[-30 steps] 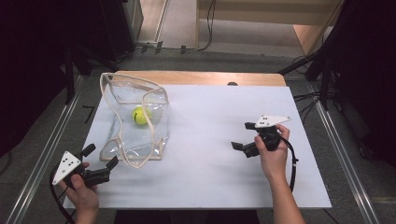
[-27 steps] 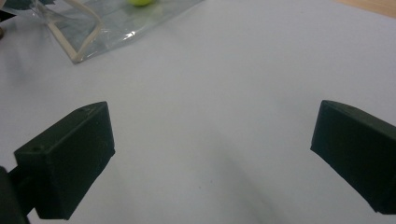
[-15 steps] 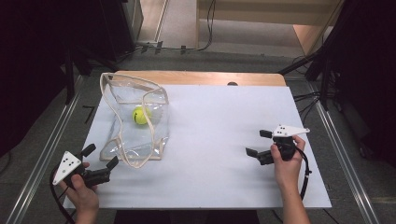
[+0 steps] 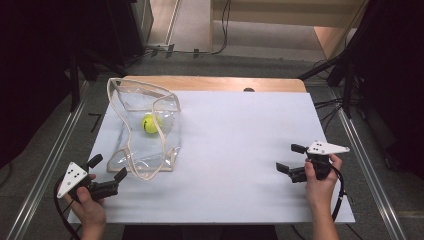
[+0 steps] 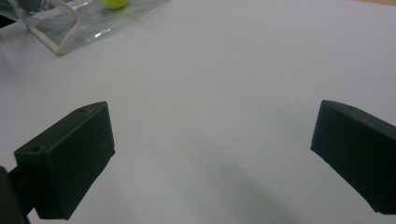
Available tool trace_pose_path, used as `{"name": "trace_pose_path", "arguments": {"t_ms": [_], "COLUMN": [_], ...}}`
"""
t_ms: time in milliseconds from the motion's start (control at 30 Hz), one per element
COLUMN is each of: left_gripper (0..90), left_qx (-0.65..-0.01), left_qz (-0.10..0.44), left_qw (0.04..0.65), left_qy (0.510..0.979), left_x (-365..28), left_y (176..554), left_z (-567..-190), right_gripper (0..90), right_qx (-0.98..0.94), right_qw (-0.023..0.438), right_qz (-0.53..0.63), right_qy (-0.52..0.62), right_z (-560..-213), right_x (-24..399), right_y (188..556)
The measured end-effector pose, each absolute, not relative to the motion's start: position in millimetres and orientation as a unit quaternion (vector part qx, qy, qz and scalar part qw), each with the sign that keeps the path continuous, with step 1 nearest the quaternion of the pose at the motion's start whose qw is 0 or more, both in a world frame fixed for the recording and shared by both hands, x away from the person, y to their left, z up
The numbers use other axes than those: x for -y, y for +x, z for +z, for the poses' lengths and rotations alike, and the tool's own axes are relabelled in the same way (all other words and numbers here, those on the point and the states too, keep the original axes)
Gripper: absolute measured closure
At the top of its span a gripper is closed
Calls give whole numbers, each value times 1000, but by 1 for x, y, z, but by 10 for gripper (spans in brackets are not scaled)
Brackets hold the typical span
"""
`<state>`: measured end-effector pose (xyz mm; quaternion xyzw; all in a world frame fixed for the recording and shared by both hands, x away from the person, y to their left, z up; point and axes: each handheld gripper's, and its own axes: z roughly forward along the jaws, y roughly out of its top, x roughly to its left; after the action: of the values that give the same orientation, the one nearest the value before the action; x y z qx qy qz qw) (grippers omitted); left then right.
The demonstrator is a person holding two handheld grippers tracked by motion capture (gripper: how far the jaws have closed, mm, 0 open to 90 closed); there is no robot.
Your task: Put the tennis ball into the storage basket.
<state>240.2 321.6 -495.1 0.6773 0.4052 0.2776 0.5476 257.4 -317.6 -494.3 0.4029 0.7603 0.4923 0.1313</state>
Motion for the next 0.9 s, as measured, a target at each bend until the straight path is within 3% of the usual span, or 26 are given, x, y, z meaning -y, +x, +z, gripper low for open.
{"name": "trace_pose_path", "arguments": {"t_ms": [900], "left_gripper": [0], "left_qx": [-405], "left_qz": [275], "left_qw": [552], "left_qy": [675], "left_x": [-323], "left_y": [239], "left_z": [-495], "right_gripper": [0], "right_qx": [-690], "right_qw": [157], "right_qz": [529], "right_qy": [469], "right_z": [-517], "right_x": [378], "right_y": [206]}}
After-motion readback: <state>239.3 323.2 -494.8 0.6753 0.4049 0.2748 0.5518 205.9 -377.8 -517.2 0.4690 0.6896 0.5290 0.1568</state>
